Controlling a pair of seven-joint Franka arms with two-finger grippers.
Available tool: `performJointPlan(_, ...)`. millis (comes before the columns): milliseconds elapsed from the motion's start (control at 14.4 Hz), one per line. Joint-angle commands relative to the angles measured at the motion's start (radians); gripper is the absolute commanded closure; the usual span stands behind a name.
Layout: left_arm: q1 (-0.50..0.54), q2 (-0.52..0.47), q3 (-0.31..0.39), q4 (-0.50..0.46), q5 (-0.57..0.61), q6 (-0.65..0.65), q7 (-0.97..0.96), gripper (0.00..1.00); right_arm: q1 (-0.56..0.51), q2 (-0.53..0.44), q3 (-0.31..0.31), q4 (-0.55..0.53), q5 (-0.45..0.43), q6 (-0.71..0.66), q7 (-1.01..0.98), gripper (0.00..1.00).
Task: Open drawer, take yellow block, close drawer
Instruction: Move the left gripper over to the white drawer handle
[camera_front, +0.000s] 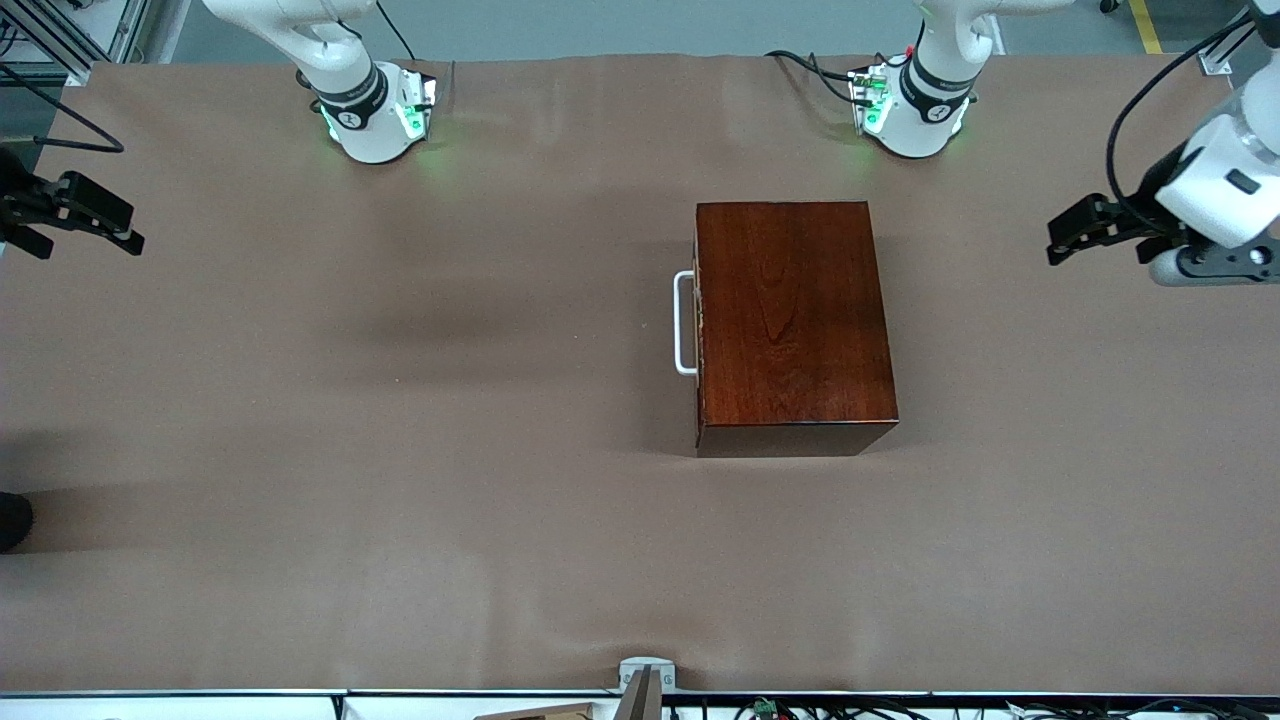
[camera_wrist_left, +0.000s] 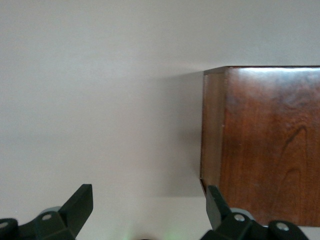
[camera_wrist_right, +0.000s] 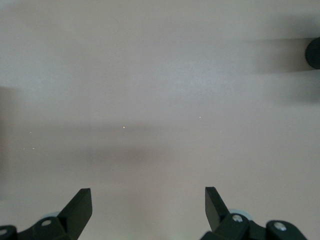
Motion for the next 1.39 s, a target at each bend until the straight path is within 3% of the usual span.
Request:
performJointPlan(0,-0.006,0.012,-0.071,0.056,-0.044,-0.013,-0.080,0.00,-0.011,0.001,0.007,0.012,-0.001,-0.004,0.014,0.00)
performJointPlan(347,-0.016,0.100,-0.325,0.131,-0.053,-0.016,-0.342,0.00,-0.008,0.005,0.007,0.012,-0.001,-0.004,0.014,0.00)
performJointPlan(486,-0.083,0.184,-0.408,0.205,-0.037,-0.016,-0.507,0.00,-0.011,0.005,0.007,0.012,-0.001,-0.004,0.014,0.00)
performJointPlan(556,-0.154,0.230,-0.411,0.245,-0.026,-0.016,-0.619,0.00,-0.011,0.005,0.007,0.012,-0.001,-0.004,0.014,0.00)
performJointPlan(834,-0.454,0.390,-0.375,0.345,0.152,-0.009,-0.792,0.00,-0.009,0.005,0.007,0.012,-0.001,-0.004,0.014,0.00)
performJointPlan(973,-0.571,0.452,-0.323,0.357,0.174,-0.003,-0.822,0.00,-0.009,0.005,0.007,0.012,-0.001,-0.004,0.014,0.00)
performJointPlan(1320,-0.855,0.551,-0.038,0.371,0.178,0.021,-0.852,0.00,-0.005,0.009,0.007,0.012,-0.001,-0.004,0.014,0.00)
